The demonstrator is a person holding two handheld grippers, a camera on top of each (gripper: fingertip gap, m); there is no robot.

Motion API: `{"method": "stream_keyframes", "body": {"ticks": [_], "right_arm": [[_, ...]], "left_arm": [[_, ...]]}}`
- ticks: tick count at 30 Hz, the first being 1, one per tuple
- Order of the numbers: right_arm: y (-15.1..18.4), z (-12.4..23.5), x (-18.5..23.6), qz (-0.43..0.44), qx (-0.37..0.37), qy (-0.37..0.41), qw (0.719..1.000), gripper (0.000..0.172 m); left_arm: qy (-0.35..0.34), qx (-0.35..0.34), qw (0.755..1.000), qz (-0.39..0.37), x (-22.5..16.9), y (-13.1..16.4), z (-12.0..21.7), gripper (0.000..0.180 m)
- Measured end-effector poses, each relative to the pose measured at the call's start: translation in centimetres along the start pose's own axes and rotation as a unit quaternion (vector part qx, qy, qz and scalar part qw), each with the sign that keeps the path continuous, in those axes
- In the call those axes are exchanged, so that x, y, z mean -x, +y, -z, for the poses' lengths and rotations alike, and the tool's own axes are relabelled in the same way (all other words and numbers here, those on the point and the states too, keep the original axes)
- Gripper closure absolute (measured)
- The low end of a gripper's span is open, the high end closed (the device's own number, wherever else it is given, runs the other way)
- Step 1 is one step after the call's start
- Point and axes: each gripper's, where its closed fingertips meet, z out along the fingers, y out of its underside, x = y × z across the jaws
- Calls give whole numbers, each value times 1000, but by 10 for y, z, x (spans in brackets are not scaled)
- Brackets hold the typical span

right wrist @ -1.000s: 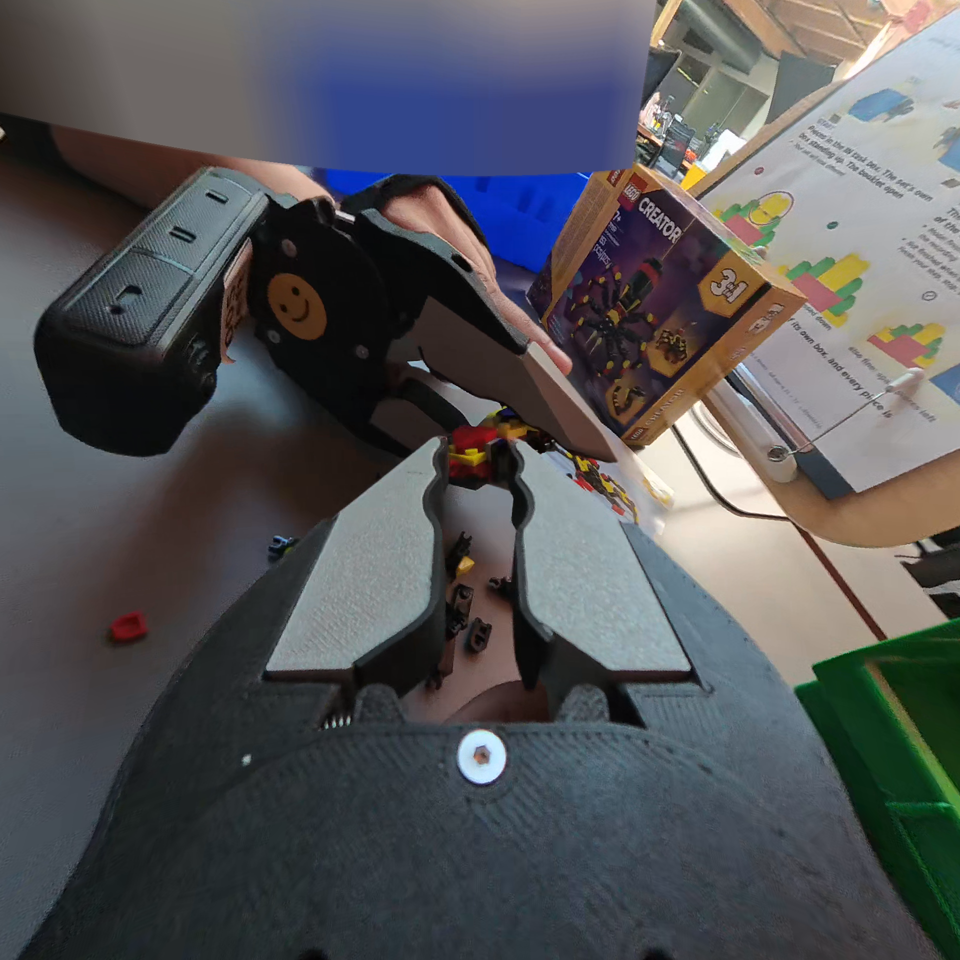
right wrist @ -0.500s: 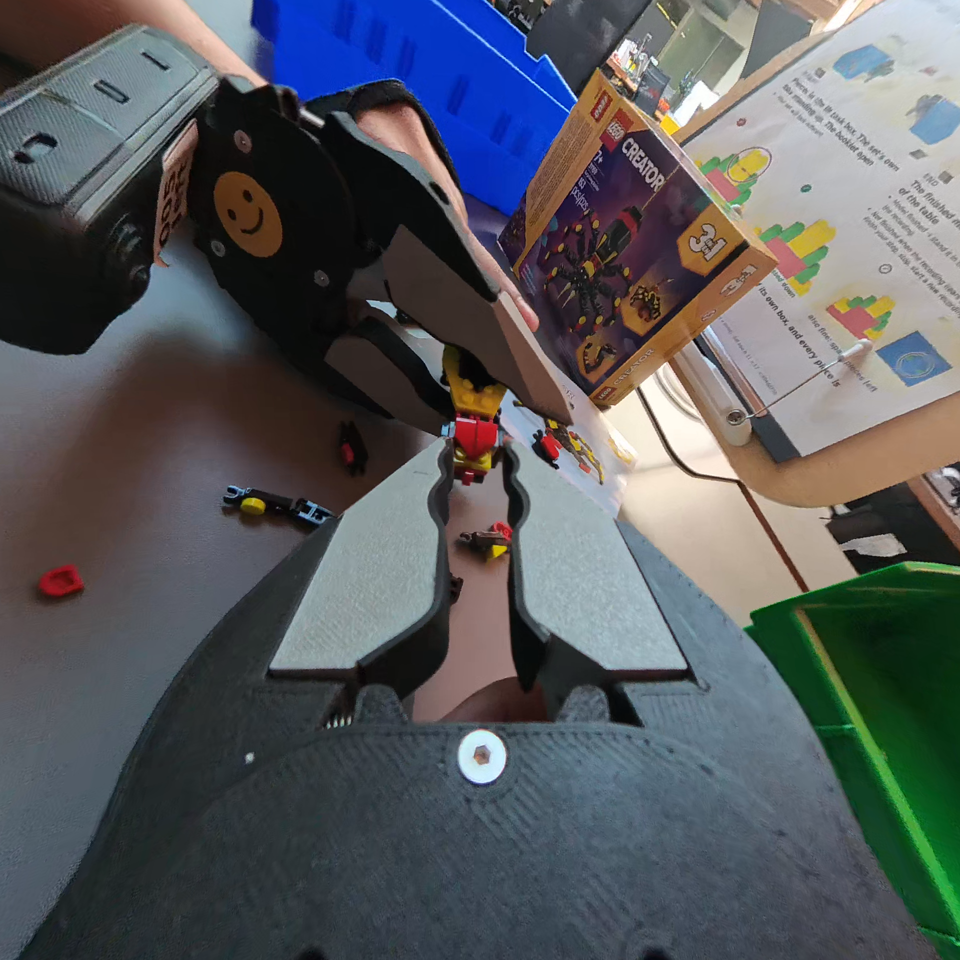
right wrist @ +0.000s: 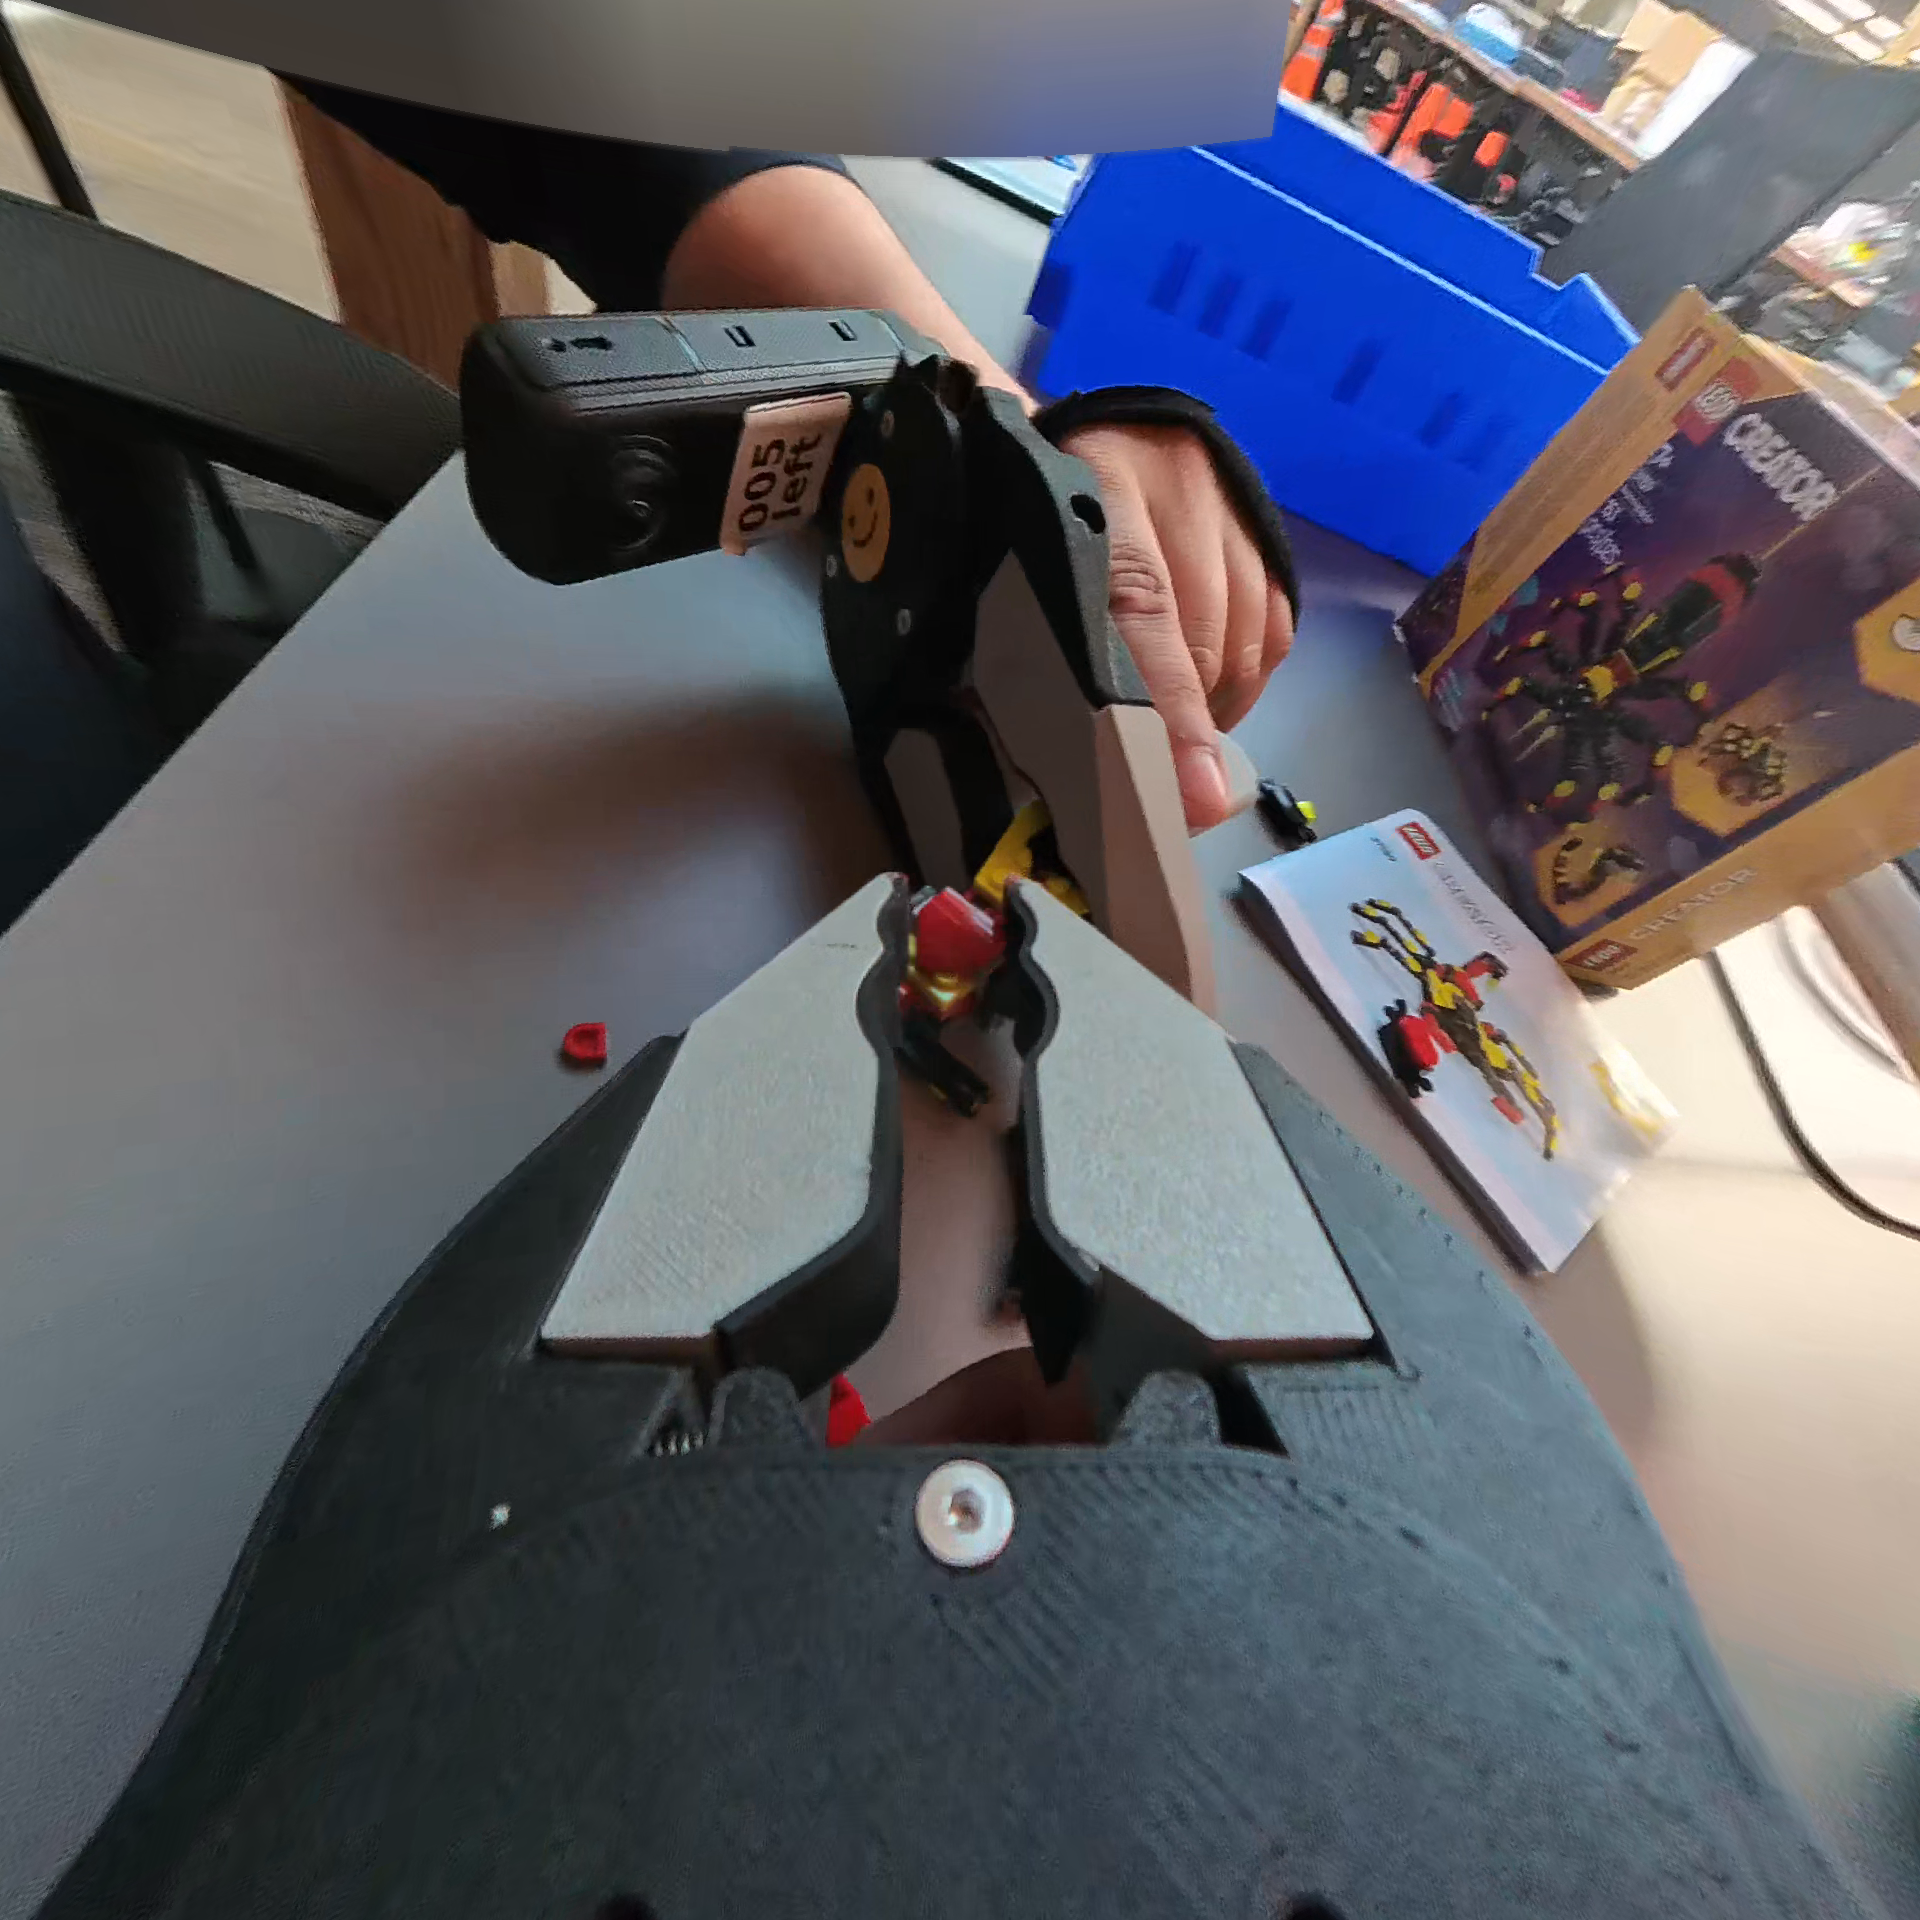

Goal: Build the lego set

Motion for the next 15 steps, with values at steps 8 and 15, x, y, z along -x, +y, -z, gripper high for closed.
{"method": "stream_keyframes", "body": {"ticks": [8, 15], "right_arm": [[4, 8, 9, -8, 7, -71, 997, 156], [6, 12, 10, 8, 35, -113, 993, 156]], "left_arm": [[-7, -27, 1000, -10, 0, -10, -1, 152], [-2, -49, 999, 1, -1, -16, 0, 153]]}}
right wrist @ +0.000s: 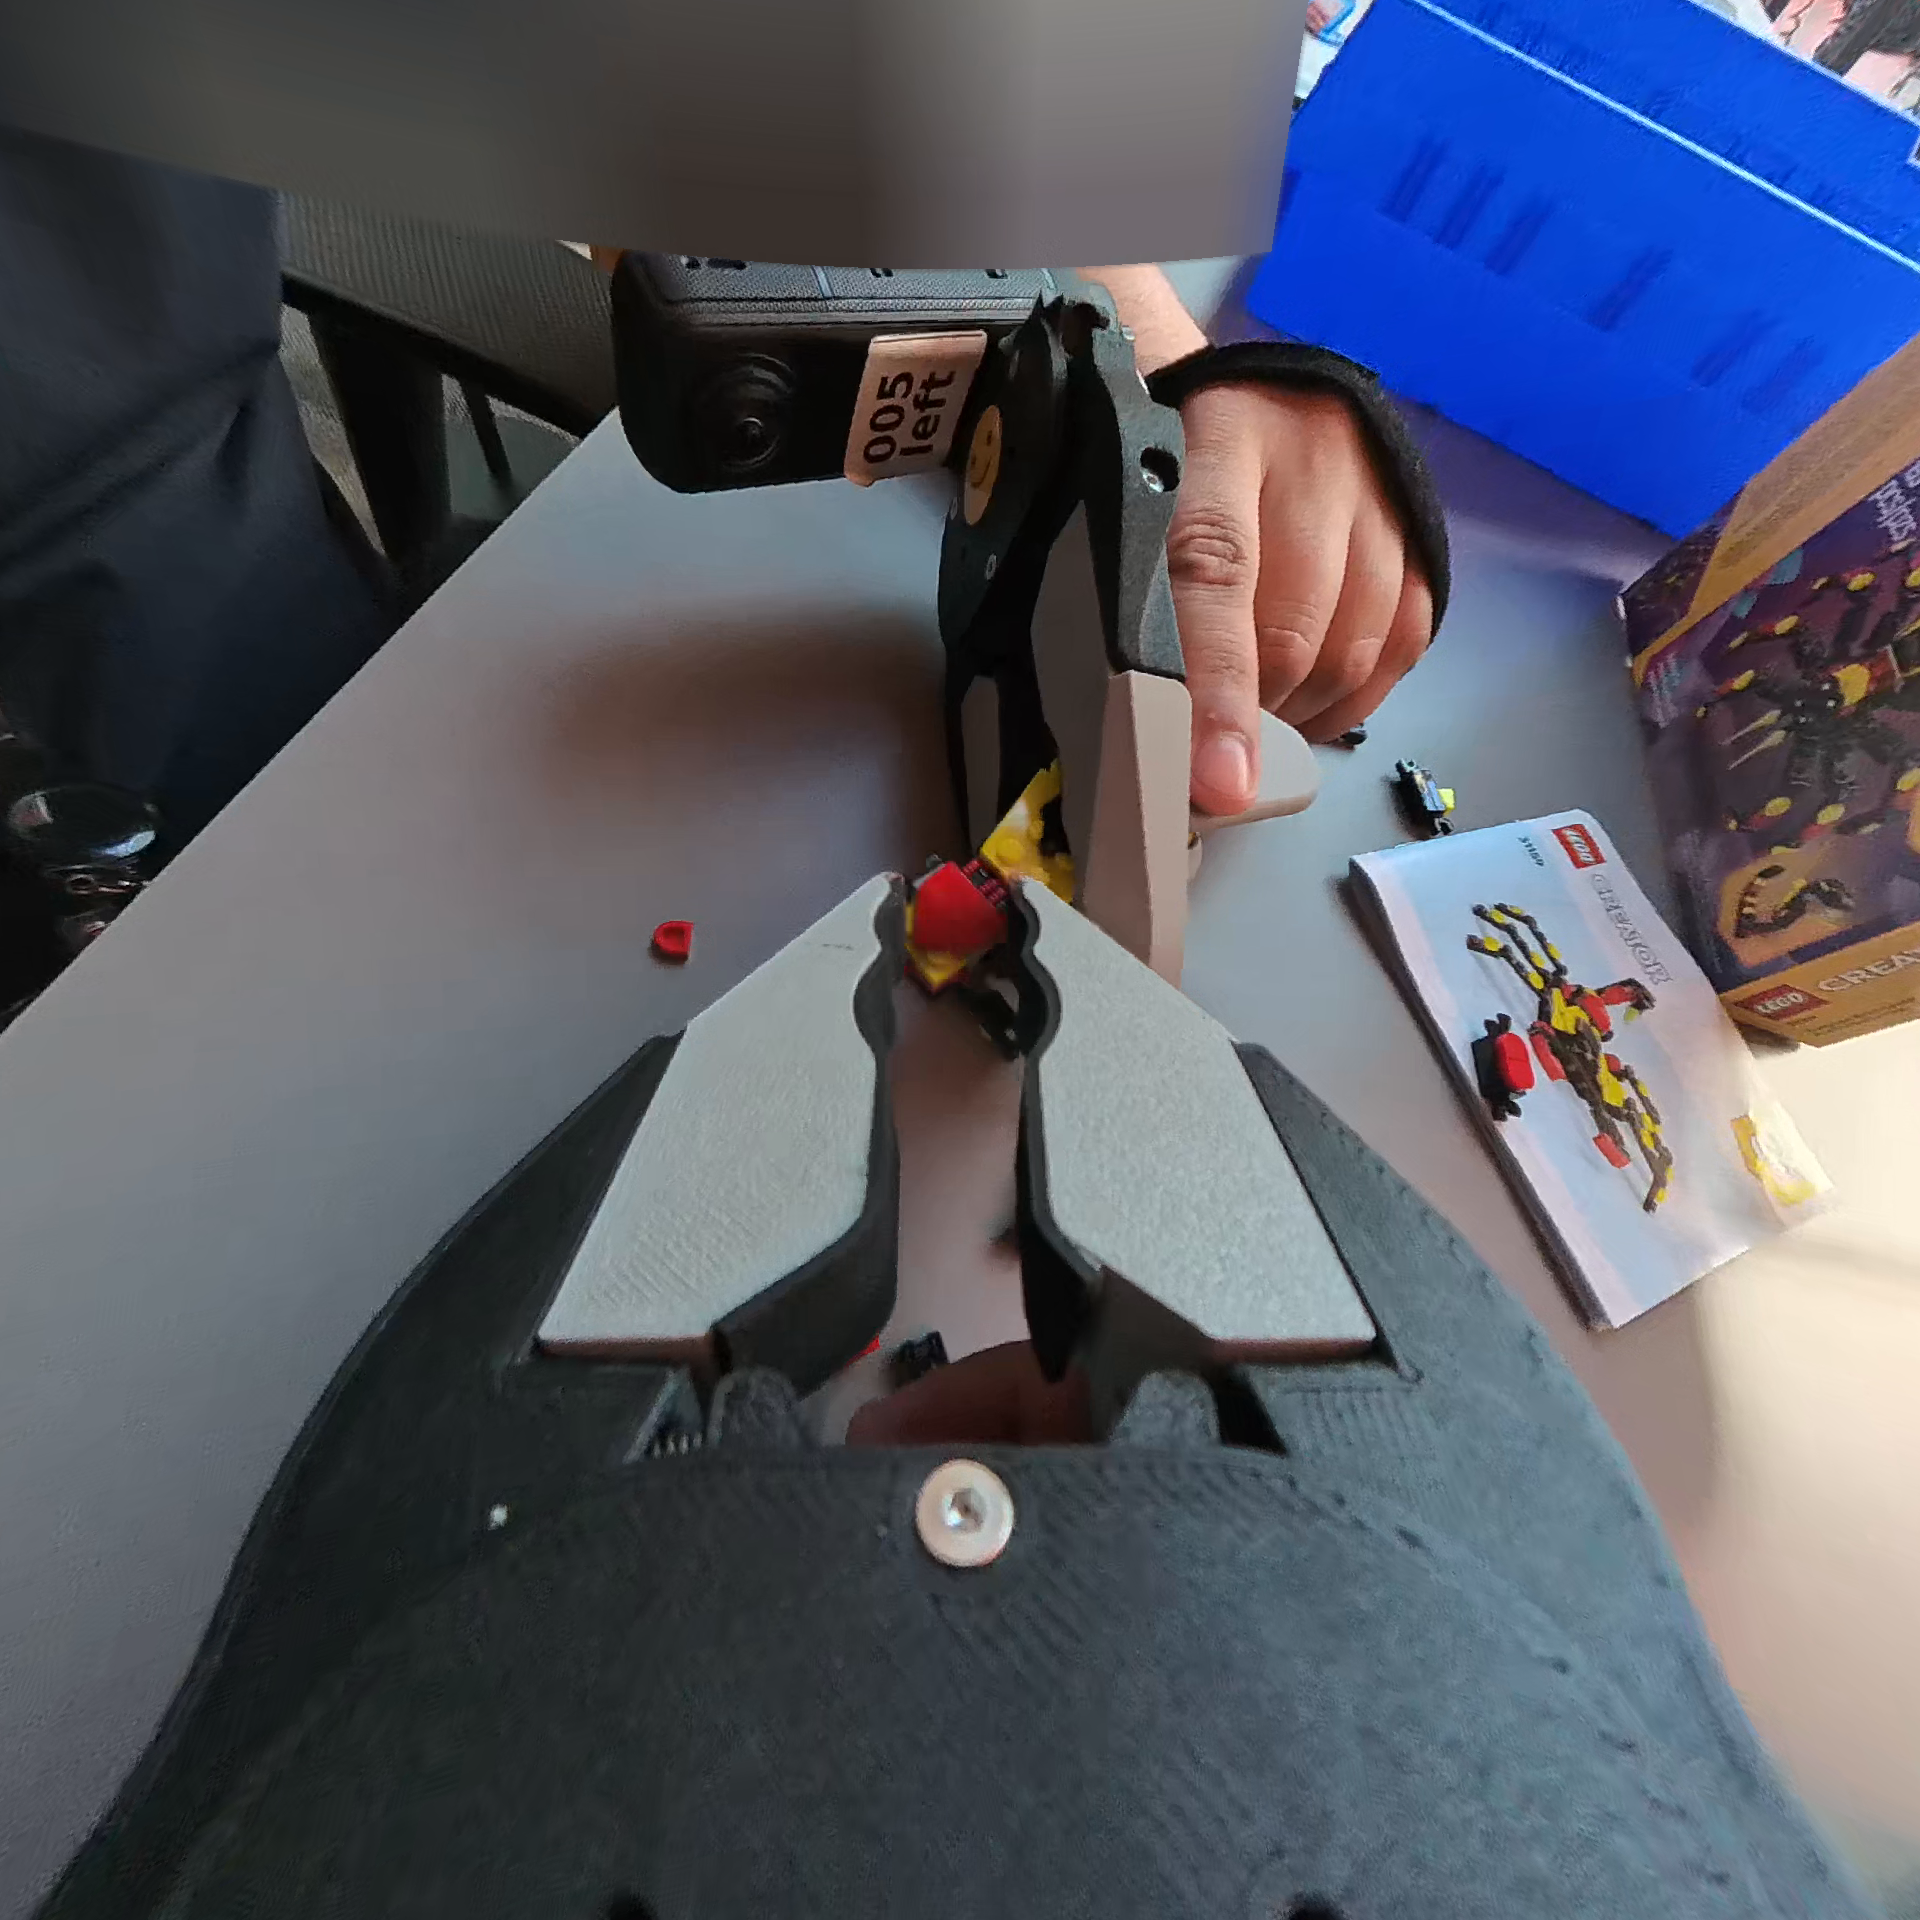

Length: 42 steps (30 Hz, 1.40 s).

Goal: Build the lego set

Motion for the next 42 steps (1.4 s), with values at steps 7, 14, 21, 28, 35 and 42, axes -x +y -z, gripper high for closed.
{"method": "stream_keyframes", "body": {"ticks": [7, 14, 21, 28, 35, 42], "right_arm": [[1, 1, 6, -7, -7, -7, 1000, 158], [-1, -2, 6, -19, -21, 9, 1000, 158], [0, -6, 14, 5, 8, -1, 1000, 162], [-14, 5, 13, 19, -15, 19, 1000, 172], [-22, 46, -15, -30, -83, 94, 992, 172], [-4, 17, -8, 39, 15, 111, 993, 161]], "left_arm": [[3, -16, 1000, 8, -1, -8, 1, 153], [22, -31, 998, 54, -4, -9, 2, 153], [39, -36, 998, 45, -10, -15, 3, 153], [54, -23, 996, 69, -12, -11, 3, 157], [39, -22, 997, 66, -8, -9, 4, 156], [35, -21, 985, 169, 5, -2, 5, 156]]}}
